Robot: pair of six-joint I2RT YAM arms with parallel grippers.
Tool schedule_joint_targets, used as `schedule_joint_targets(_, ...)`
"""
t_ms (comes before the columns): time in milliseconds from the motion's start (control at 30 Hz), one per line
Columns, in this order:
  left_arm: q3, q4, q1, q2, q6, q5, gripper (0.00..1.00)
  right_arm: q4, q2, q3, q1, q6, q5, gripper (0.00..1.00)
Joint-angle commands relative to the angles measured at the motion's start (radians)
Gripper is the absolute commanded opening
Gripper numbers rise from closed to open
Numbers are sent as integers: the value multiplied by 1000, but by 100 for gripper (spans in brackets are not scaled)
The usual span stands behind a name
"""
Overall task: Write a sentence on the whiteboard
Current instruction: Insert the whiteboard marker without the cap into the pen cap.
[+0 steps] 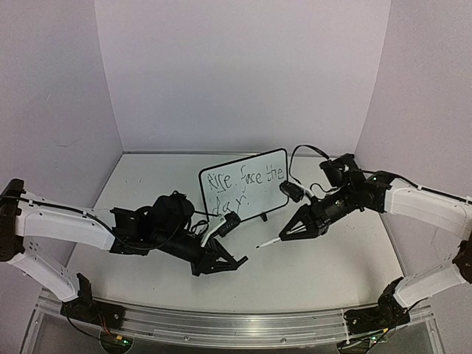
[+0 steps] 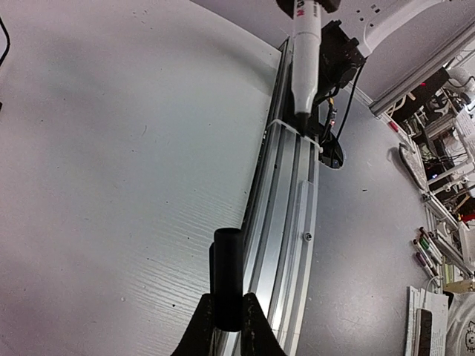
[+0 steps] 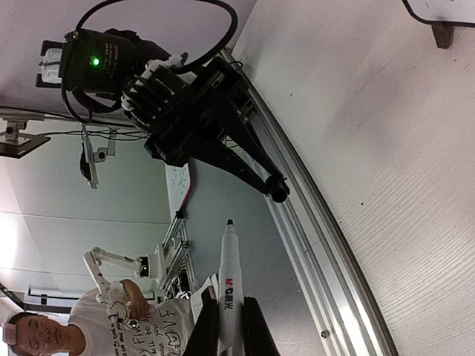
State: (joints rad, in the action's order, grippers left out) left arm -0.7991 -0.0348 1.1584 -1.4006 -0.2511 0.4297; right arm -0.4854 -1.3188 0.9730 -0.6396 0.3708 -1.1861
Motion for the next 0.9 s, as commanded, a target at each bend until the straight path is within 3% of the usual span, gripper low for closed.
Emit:
schedule_joint_targets(0, -57, -44, 10, 21, 1, 63, 0, -40, -34, 27, -13, -31, -53, 0)
schedule_joint_targets(867, -84, -37, 21, 5, -3, 94, 0, -90, -63, 58, -36, -75, -53, 0)
